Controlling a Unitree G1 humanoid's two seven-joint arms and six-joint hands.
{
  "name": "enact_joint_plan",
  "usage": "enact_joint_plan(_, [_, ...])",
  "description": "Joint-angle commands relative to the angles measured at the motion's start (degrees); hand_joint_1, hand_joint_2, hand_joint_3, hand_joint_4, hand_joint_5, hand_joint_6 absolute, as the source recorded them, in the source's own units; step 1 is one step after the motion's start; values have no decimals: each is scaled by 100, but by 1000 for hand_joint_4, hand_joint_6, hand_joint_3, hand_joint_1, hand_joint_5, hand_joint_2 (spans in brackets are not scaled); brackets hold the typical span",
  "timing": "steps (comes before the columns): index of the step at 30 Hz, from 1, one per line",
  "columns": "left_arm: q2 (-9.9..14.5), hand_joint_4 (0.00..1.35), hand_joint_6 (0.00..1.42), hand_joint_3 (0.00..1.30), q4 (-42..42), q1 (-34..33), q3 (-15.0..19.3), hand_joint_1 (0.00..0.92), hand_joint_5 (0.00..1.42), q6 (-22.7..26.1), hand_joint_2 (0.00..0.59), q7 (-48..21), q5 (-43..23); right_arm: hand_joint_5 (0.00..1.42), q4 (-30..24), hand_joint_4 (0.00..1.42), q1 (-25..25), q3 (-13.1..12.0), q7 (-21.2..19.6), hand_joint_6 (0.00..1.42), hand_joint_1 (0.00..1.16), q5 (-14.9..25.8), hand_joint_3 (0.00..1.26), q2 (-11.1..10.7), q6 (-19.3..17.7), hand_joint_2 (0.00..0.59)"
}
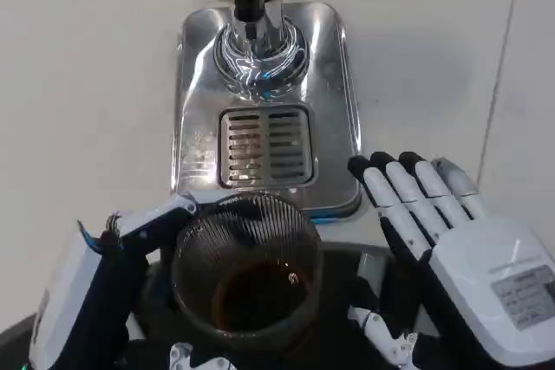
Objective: Grasp the cup under the faucet to collect the drink, then remove the cup.
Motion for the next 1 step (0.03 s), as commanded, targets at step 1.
enact_joint_plan(1, [-37, 973, 1424, 989, -58, -18, 94, 790, 1300, -46, 78, 4, -144, 0, -40, 0, 48, 43, -46, 0, 309, -8, 0, 72, -36, 541])
